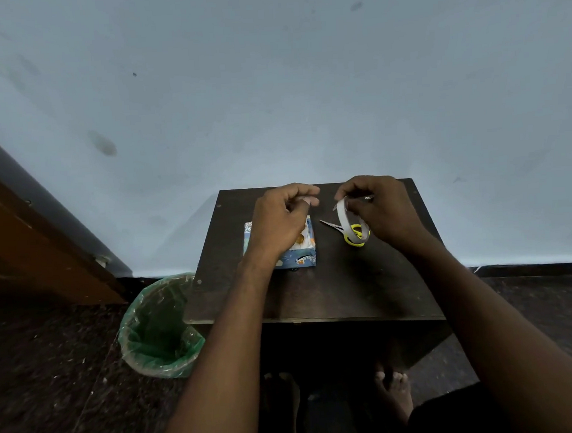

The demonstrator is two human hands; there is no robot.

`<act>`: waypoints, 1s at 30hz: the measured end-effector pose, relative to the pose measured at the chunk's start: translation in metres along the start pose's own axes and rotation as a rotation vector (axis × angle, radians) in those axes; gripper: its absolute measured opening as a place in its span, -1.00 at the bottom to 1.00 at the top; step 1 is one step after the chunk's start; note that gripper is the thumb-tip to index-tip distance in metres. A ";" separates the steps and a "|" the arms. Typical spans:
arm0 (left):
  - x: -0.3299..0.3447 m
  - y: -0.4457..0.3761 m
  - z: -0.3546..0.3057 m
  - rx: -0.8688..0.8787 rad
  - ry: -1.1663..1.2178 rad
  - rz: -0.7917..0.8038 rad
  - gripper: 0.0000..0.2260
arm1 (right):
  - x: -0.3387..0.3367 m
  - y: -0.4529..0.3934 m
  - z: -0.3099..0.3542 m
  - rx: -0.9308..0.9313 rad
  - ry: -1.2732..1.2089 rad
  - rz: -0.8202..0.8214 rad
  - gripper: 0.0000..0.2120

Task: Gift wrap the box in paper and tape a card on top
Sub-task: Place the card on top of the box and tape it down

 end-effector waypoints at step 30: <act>0.002 0.004 0.000 -0.167 0.326 -0.064 -0.94 | 0.018 0.006 0.015 -0.059 0.033 -0.119 -0.82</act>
Point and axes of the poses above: each hand's wrist, its own y-axis away from the middle knuckle, its own x-axis out of the palm, z = x × y, the point moved 6 cm from there along -y, towards the middle knuckle, and after that the axes turned 2 degrees about -z, right-handed, at the moved point
